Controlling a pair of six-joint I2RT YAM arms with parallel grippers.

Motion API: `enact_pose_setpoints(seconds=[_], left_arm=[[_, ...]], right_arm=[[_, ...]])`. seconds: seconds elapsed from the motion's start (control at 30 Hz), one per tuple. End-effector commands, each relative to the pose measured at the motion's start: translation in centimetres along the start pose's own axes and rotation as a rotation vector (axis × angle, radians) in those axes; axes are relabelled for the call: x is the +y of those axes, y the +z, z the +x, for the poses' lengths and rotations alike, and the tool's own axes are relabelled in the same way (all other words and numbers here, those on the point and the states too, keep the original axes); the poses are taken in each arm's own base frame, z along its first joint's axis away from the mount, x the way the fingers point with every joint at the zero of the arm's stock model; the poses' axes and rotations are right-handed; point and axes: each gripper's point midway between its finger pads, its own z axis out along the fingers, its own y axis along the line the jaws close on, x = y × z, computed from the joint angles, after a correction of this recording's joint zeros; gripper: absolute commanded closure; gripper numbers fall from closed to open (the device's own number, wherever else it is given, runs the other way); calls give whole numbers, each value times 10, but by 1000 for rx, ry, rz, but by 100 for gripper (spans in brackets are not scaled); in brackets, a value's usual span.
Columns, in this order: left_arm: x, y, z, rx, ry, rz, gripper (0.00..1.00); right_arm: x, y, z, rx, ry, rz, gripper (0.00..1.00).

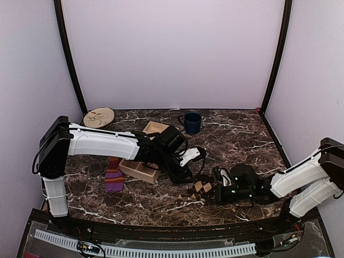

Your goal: Roll the socks

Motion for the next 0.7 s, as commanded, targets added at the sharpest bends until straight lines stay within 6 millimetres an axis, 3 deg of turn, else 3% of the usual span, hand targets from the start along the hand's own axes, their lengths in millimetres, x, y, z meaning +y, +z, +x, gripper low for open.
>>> enact_pose_setpoints(seconds=[0.0, 0.2, 0.47, 0.67], left_arm=[[-6, -28, -17, -110, 26, -11, 63], [-9, -39, -9, -173, 102, -95, 63], [-30, -13, 18, -150, 366, -293, 63], [-28, -13, 10, -271, 477, -388, 64]], right_arm=[[5, -3, -8, 12, 105, -23, 100], [2, -2, -17, 30, 215, -1, 100], [-6, -8, -17, 46, 384, -5, 100], [-15, -12, -7, 65, 501, -14, 100]])
